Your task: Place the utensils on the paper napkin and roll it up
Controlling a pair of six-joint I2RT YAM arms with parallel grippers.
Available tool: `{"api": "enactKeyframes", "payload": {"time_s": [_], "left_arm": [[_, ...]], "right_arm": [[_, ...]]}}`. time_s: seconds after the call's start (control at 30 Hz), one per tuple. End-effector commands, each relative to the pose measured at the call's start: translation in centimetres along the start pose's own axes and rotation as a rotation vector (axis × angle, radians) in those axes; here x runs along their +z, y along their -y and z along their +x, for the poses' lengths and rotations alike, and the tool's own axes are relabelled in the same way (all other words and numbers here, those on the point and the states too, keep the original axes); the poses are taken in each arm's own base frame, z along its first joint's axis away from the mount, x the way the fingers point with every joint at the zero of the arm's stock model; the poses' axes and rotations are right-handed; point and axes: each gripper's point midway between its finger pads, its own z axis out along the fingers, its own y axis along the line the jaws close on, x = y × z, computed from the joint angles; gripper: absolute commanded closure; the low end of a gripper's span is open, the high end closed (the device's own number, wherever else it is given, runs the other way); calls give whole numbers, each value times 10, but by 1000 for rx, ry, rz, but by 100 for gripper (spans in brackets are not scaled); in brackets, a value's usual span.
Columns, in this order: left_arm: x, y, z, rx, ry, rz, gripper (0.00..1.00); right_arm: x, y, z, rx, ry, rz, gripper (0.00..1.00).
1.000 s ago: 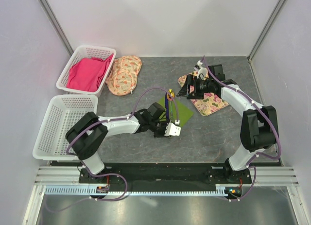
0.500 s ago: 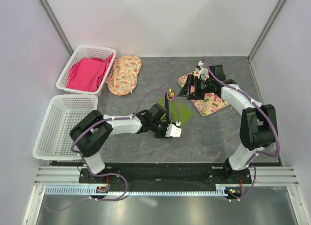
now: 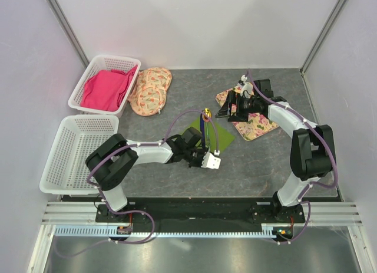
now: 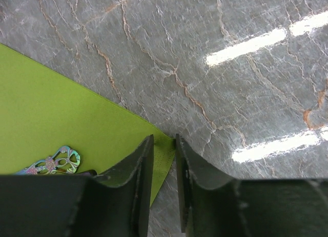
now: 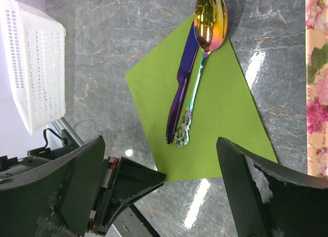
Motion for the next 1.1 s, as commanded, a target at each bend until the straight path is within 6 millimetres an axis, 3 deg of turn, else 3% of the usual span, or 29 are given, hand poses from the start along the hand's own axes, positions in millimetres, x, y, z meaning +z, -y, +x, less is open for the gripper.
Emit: {"api": "enactKeyframes", "payload": {"time_s": [0.0, 0.2, 0.4, 0.73, 1.07], "left_arm": [[2, 16, 8, 28, -20, 36, 77], [-3, 29, -1, 28, -8, 61, 98], [-10, 30, -15, -42, 8, 64, 98], [-23, -12, -42, -50, 37, 11, 98], [-28, -58, -26, -81, 25, -51, 98]], "right_arm": [[2, 0, -4, 0, 16, -25, 2], [1, -1, 0, 8, 9, -36, 2], [1, -3, 4, 15, 1, -51, 2], [2, -5, 4, 21, -5, -61, 2], [4, -4, 6, 26, -19, -75, 2]]}}
